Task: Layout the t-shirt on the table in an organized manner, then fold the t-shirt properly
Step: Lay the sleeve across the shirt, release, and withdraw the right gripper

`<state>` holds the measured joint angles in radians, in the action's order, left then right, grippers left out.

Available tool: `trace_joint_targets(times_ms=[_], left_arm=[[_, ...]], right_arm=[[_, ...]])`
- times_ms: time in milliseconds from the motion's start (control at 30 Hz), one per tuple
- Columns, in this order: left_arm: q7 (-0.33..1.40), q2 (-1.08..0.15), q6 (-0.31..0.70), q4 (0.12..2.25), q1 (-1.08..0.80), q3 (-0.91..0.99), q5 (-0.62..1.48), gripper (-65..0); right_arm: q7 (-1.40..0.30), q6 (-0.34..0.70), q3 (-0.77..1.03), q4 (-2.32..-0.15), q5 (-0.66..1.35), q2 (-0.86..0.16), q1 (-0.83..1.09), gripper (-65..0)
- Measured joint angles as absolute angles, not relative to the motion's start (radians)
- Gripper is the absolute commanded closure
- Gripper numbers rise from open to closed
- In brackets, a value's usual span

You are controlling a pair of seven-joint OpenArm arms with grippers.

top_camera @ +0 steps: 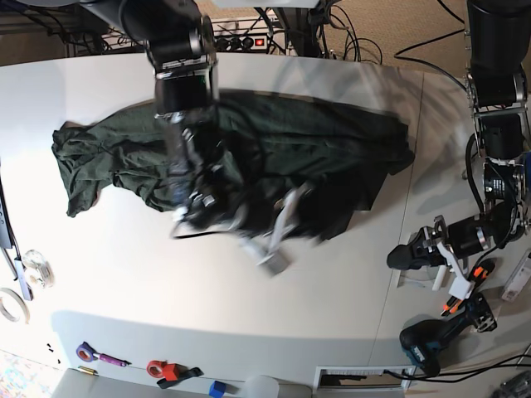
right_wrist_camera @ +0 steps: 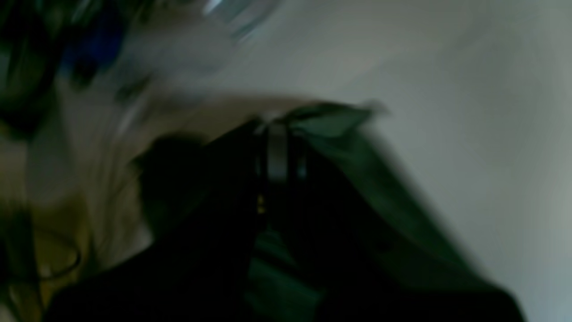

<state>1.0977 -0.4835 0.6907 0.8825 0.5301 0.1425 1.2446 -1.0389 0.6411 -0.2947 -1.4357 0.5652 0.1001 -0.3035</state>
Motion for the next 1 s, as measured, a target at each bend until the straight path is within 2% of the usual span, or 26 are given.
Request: trace_joint_targets(times_ms=[133, 233, 300, 367, 400, 433, 533, 667, 800, 867, 1000], left_arm=[[1.098, -0.503, 0.69, 0.881, 0.53, 0.142, 1.243, -32.2], [1.098, -0.511, 0.69, 0.882, 0.53, 0.142, 1.242, -32.2], [1.098, -0.513, 0.69, 0.882, 0.53, 0.142, 1.242, -32.2], [1.098, -0.516, 0.69, 0.882, 0.53, 0.142, 1.242, -32.2], [1.098, -0.516, 0.69, 0.882, 0.53, 0.142, 1.242, -32.2], [1.098, -0.516, 0.69, 0.882, 0.53, 0.142, 1.242, -32.2], [1.1, -0.519, 0.69, 0.882, 0.53, 0.142, 1.241, -32.2], [1.121, -0.571, 0.689, 0.882, 0.53, 0.139, 1.252, -32.2], [1.295, -0.641, 0.693, 0.882, 0.532, 0.142, 1.379, -32.2], [1.417, -0.652, 0.697, 0.884, 0.529, 0.141, 1.454, -32.2], [1.406, -0.656, 0.697, 0.944, 0.475, 0.14, 1.456, -32.3]], right_arm=[[-1.014, 0.566, -0.509, -1.489, 0.468, 0.102, -0.279, 0.0], [-0.99, 0.47, -0.616, -1.491, 0.344, 0.099, -0.281, 0.0], [-0.995, 0.445, -0.67, -1.491, 0.277, 0.097, -0.282, 0.0], [-0.994, 0.442, -0.704, -1.491, 0.264, 0.097, -0.282, -19.2], [-0.994, 0.44, -0.714, -1.491, 0.258, 0.098, -0.282, -26.7], [-0.993, 0.419, -0.714, -1.491, 0.256, 0.101, -0.282, -28.8], [-0.998, 0.334, -0.693, -1.491, 0.126, 0.111, -0.295, -28.8], [-0.954, 0.199, -0.517, -1.536, -0.032, 0.103, -0.346, -28.8], [-0.984, 0.197, -0.195, -1.615, 0.002, 0.097, -0.36, -28.8], [-1.045, 0.237, -0.024, -1.619, 0.038, 0.098, -0.354, -28.8], [-1.118, 0.388, 0.318, -1.618, 0.333, 0.083, -0.349, -28.8]])
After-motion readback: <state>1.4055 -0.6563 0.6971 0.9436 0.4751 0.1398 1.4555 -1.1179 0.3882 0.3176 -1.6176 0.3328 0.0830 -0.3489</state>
